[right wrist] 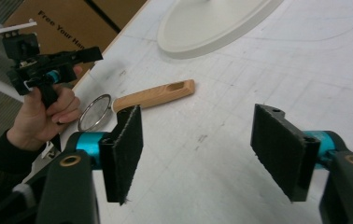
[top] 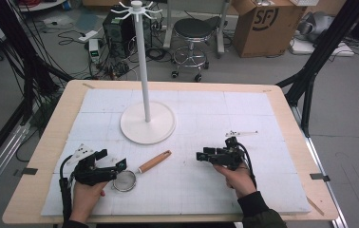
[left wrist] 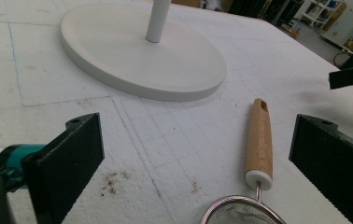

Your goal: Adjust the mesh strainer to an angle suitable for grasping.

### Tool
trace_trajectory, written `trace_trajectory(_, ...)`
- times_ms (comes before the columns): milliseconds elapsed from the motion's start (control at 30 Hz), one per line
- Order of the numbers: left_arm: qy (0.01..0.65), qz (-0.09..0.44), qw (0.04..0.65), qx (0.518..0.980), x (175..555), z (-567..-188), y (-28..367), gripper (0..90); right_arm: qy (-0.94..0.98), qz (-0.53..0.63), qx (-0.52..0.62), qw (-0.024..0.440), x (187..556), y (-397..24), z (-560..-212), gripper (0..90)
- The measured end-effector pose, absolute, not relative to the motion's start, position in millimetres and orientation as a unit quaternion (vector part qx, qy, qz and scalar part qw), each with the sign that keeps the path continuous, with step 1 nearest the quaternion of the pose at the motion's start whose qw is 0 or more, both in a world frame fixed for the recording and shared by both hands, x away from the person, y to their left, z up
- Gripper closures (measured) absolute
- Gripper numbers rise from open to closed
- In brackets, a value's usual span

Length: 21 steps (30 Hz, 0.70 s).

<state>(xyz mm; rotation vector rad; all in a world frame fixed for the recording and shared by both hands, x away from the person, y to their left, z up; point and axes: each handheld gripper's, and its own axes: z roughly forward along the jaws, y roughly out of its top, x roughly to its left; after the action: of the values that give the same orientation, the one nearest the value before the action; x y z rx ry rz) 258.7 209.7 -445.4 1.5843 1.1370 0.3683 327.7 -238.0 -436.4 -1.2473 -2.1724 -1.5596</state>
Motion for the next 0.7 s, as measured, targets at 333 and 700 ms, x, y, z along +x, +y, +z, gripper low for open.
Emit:
trace_trajectory(333,0.473,0.157,0.549,0.671,258.6,-442.6,208.1,3.8,-0.724,-0.54,-0.422,0.073,327.6,-255.3,-432.1,28.7)
trace_trajectory(700,0.457,0.144,0.563,0.674,263.6,-437.2,198.4,3.8,-0.734,-0.531,-0.422,-0.014,318.2,-277.1,-423.9,21.3)
